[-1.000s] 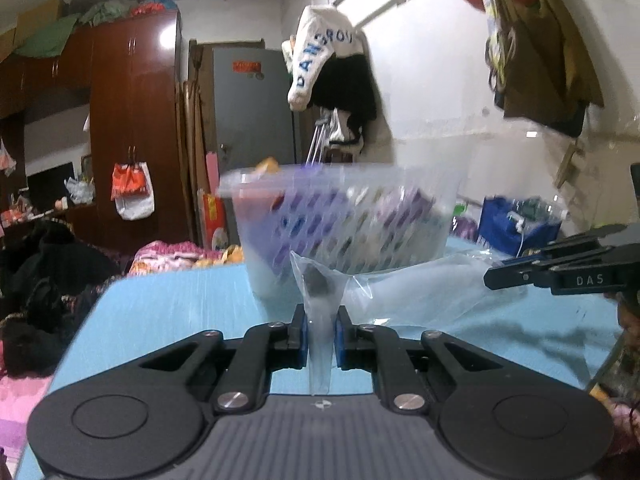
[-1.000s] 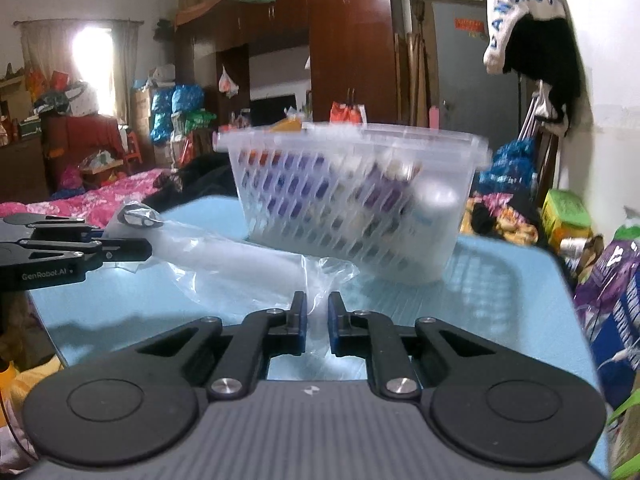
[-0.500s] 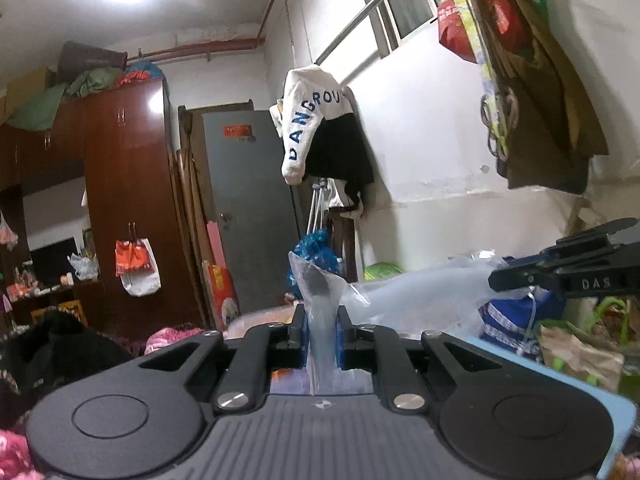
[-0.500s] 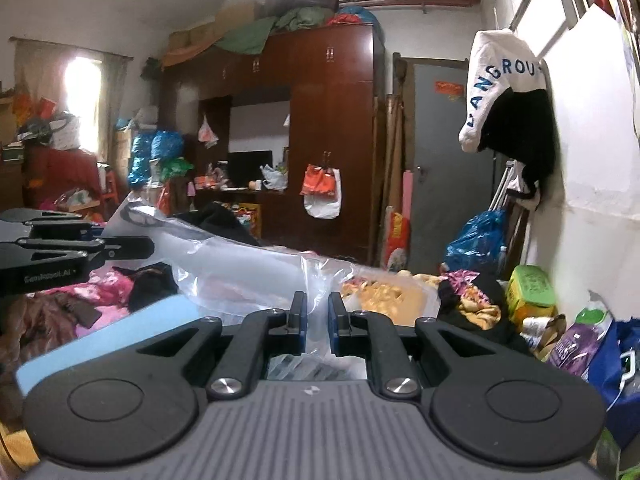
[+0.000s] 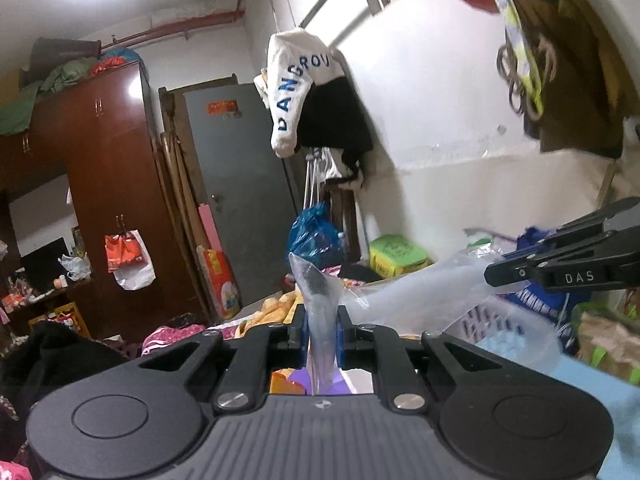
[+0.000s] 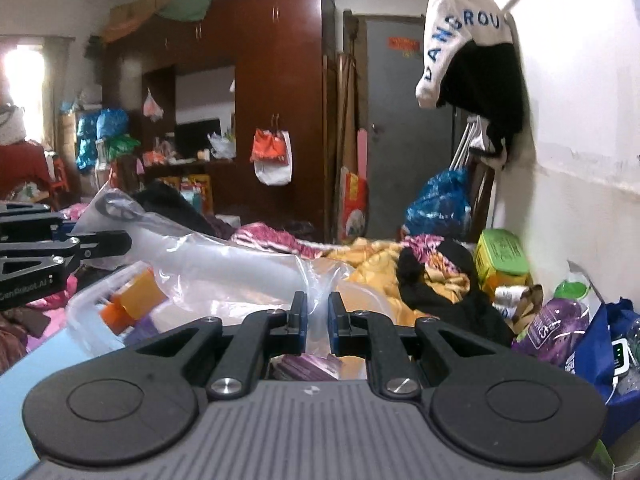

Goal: Organize objects
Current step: 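Lift the bagged foam strip over the basket and release it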

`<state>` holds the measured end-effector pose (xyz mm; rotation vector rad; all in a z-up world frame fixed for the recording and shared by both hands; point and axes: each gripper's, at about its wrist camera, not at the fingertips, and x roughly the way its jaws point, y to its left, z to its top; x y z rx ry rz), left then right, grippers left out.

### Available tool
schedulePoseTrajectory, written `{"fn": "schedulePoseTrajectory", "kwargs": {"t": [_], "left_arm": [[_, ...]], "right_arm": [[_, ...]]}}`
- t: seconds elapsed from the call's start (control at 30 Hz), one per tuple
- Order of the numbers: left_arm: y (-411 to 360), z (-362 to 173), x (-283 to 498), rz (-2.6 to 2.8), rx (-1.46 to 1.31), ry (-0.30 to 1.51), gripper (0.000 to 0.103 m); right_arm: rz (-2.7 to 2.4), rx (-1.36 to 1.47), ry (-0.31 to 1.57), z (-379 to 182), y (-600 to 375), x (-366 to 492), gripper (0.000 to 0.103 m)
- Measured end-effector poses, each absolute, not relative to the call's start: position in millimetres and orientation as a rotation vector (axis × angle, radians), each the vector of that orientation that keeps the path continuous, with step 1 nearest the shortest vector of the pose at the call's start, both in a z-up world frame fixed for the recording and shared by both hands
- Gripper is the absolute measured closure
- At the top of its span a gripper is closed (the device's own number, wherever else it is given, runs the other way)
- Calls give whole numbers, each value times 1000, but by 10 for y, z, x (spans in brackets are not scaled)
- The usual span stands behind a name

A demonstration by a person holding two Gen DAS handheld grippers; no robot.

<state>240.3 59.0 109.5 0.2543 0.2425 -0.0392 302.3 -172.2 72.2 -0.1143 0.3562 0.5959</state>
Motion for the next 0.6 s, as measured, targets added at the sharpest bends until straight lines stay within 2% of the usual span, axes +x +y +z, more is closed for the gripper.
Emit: {"fn": "schedulePoseTrajectory", "kwargs": {"t": [0.43, 0.5, 0.53, 0.57, 0.6], "left_arm": [[586, 991, 2548, -21, 269, 288, 85], [569, 974, 2577, -7, 286, 297, 79], [553, 959, 2595, 1, 304, 299, 74], [546, 936, 2600, 16, 326, 296, 59], [542, 914, 2595, 38, 341, 286, 45]], "right_arm": [[600, -112, 383, 678, -1725, 3113, 91], [602, -114, 393, 653, -1719, 3127, 89], [600, -114, 397, 641, -1723, 3134, 83], [593, -107, 395, 636, -1733, 3150, 77], [584, -98, 382, 641, -1758, 3158, 67]]}}
